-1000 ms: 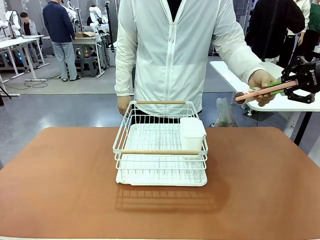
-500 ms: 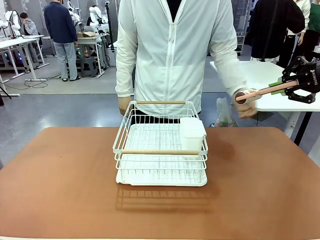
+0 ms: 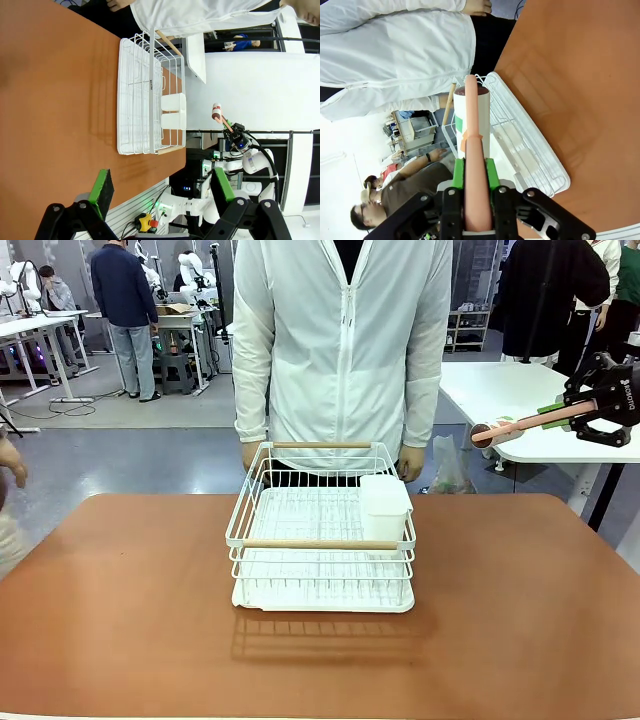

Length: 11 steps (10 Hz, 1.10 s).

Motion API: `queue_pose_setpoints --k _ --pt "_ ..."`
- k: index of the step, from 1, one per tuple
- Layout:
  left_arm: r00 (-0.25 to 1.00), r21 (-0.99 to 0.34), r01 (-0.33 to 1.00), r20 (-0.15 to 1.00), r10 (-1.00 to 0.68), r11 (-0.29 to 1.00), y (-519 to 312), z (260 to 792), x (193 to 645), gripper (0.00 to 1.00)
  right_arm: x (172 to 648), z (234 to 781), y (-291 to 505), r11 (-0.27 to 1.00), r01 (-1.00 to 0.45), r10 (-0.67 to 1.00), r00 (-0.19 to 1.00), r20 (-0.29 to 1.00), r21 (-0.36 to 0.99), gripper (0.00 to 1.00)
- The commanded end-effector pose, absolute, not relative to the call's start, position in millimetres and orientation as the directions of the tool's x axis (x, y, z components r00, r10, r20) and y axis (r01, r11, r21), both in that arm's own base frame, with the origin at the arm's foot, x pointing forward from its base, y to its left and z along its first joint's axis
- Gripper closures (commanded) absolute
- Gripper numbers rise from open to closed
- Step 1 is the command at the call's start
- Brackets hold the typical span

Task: Clean the table.
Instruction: Pick up the Lint Roller when the human hands it over.

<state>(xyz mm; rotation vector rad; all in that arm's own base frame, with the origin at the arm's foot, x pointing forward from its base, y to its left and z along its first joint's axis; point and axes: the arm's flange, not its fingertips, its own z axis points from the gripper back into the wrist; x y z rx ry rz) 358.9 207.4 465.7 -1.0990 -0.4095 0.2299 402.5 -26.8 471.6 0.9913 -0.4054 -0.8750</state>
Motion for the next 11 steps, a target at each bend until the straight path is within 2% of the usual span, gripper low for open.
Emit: queue_pose_setpoints --k 1,11 --pt "0.906 -0.899 0.036 0.214 0.366 0.436 208.9 465.8 355.8 0.0 402.5 471.6 -26.0 0.256 0.45 -0.791 0.606 -0.083 0.856 0.99" --pt "0.906 -0.899 0.036 0.214 0.366 0.436 208.9 465.8 355.8 0.0 402.5 471.6 -26.0 0.256 0.45 -0.791 0.606 -0.083 0.856 0.99"
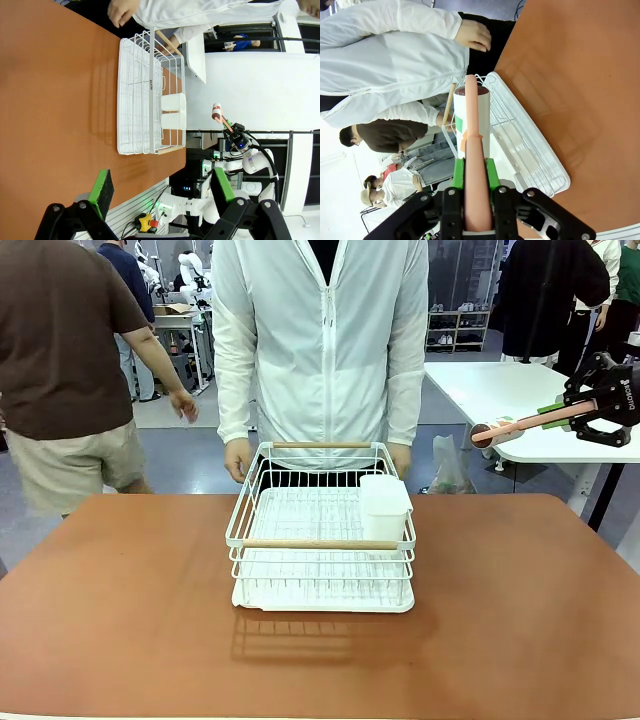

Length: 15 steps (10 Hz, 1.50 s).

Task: Clean the table.
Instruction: Pick up the Lint Roller when the human hands it over, then clean the table with the Lint Roller when the human lifts the Dish drying rack.

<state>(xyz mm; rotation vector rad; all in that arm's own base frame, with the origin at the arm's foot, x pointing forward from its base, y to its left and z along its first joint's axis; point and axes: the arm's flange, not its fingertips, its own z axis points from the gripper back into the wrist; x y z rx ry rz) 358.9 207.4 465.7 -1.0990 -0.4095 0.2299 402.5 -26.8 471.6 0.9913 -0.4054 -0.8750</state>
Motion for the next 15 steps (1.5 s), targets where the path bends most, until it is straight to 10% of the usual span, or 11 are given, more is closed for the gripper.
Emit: queue_pose_setpoints --k 1,15 --pt "0.906 -0.899 0.036 0.214 0.366 0.436 208.9 465.8 355.8 0.0 402.5 471.6 -26.0 0.256 0.45 -0.791 0.606 -0.083 0.856 0.99" --pt "0.906 -0.899 0.036 0.214 0.366 0.436 208.9 465.8 355.8 0.0 402.5 471.6 -26.0 0.256 0.45 -0.791 0.606 -0.083 0.856 0.99"
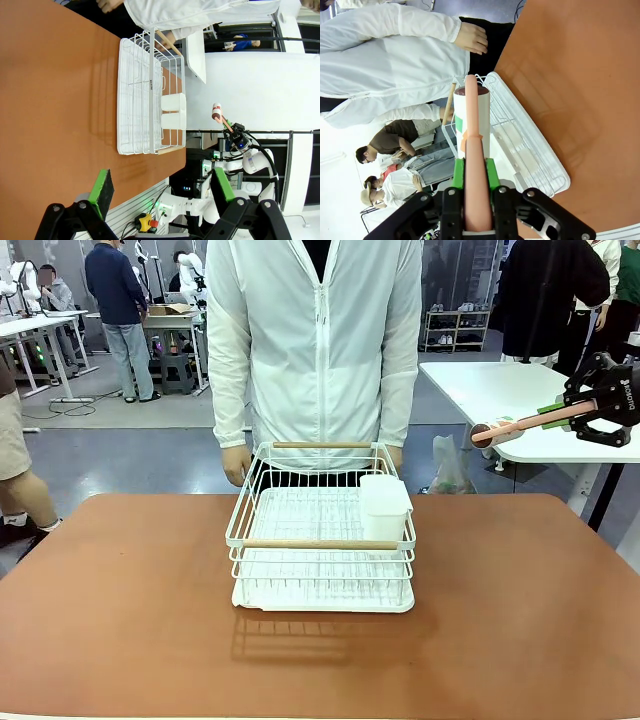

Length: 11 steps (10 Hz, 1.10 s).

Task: Clean the table.
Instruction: Clean the table with the Lint Roller when the human lifts the Dish drying rack.

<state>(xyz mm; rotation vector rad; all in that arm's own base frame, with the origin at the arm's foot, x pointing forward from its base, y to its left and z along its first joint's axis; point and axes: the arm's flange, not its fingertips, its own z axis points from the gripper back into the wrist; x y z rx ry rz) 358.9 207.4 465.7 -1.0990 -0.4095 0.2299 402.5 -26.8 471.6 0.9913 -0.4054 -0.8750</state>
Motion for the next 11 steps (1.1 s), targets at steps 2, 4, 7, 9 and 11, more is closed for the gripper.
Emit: queue_pose_setpoints --k 2,4,7,9,11 --pt "0.906 -0.899 0.036 0.214 0.366 0.436 208.9 465.8 355.8 0.0 402.5 471.6 -26.0 0.256 0.45 -0.791 0.606 -0.083 0.856 0.99" --pt "0.906 -0.899 0.036 0.214 0.366 0.436 208.9 465.8 355.8 0.0 402.5 471.6 -26.0 0.256 0.45 -0.791 0.606 -0.083 0.856 0.99" --pt "0.906 -0.899 0.036 0.214 0.366 0.436 208.9 465.8 355.8 0.0 402.5 471.6 -26.0 0.256 0.45 -0.791 0.606 -0.083 0.856 0.99" --pt "0.906 -0.899 0.036 0.214 0.366 0.436 208.9 465.8 355.8 0.0 402.5 471.6 -26.0 0.256 0.45 -0.791 0.606 -0.083 0.856 0.99" --pt "0.906 -0.899 0.036 0.214 0.366 0.436 208.9 465.8 355.8 0.0 402.5 471.6 -26.0 0.256 0.45 -0.791 0.606 -0.083 0.856 0.99"
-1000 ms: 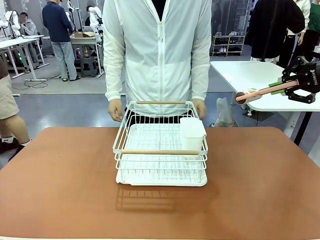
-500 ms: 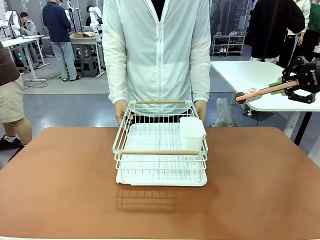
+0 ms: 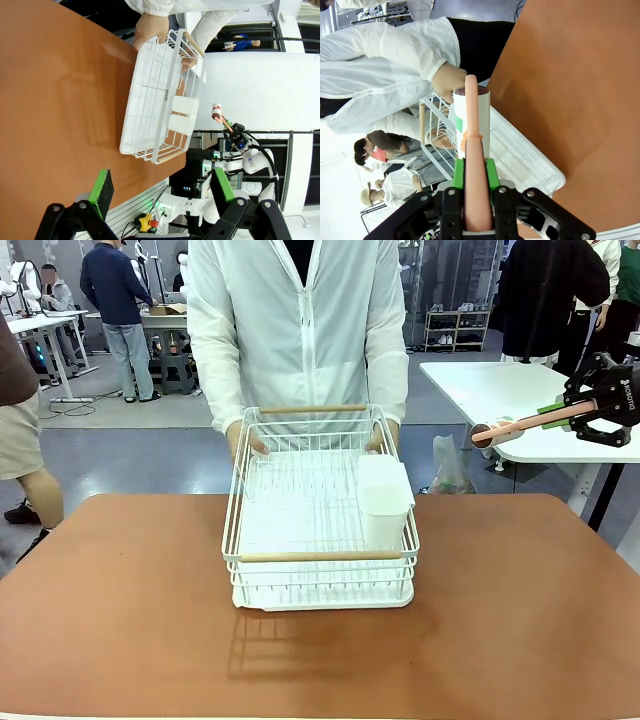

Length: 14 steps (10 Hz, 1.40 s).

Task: Clean the table.
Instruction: Clean the table with the Lint Roller when the human lifts the Dish drying rack.

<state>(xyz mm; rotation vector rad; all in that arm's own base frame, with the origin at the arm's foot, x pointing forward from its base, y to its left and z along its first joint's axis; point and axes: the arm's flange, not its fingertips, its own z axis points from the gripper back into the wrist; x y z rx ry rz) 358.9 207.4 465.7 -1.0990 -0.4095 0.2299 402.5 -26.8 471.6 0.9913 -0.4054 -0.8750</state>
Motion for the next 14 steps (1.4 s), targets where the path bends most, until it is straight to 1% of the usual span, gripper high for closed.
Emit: queue_pose_setpoints --k 1,13,14 --pt "0.906 -0.899 0.036 0.214 0.366 0.436 208.9 465.8 355.8 0.0 402.5 471.6 -26.0 0.256 0.45 -0.791 0.606 -0.083 0.856 0.99" --pt "0.906 -0.899 0.036 0.214 0.366 0.436 208.9 465.8 355.8 0.0 402.5 471.6 -26.0 0.256 0.45 -0.791 0.606 -0.083 0.856 0.99" --pt "0.906 -0.899 0.036 0.214 0.366 0.436 208.9 465.8 355.8 0.0 402.5 471.6 -26.8 0.257 0.451 -0.792 0.605 -0.081 0.855 0.79"
